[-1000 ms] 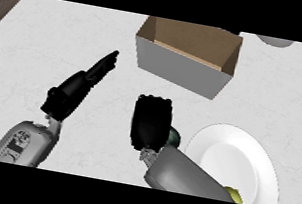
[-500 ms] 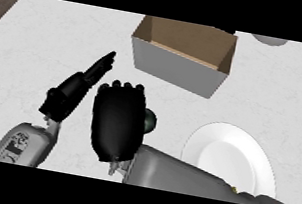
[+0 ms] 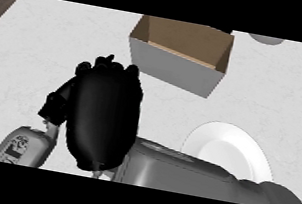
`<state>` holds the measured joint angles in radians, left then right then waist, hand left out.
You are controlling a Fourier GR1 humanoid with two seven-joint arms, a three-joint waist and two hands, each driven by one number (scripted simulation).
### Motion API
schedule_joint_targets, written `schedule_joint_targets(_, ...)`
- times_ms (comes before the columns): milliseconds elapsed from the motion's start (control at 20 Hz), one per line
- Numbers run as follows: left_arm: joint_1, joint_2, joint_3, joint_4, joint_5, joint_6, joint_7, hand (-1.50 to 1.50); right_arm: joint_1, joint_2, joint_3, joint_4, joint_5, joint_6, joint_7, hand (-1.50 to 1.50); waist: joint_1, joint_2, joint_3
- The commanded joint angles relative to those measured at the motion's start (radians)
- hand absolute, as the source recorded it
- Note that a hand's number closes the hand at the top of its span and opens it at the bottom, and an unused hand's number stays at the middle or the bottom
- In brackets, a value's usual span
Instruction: Pick the eggplant from the plate and place it in the cardboard box
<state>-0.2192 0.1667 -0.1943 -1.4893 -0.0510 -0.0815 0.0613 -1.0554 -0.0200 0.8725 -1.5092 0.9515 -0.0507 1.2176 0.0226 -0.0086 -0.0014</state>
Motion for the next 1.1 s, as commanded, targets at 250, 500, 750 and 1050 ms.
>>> schedule_joint_targets(250,0.017,0.014,0.019,-0.004,-0.003,-0.006,-0.005,0.0,-0.081,0.019,-0.156,0.064,0.052,0.042,0.196,1.5,-0.014,0.004,0.0)
schedule_joint_targets(500,0.007,0.029,0.036,-0.006,0.014,-0.036,-0.008,0.0,-0.146,0.019,-0.281,0.18,0.035,0.001,0.113,1.5,-0.001,0.01,0.0)
schedule_joint_targets(750,0.01,0.002,0.03,-0.021,0.007,-0.02,0.011,0.0,-0.103,0.019,-0.307,0.248,0.054,-0.068,0.05,1.5,-0.004,0.01,0.001)
schedule_joint_targets(1050,0.01,-0.003,0.018,-0.049,-0.018,-0.016,0.01,0.0,-0.169,0.019,-0.443,0.414,0.085,-0.106,-0.036,1.5,0.001,0.012,0.001)
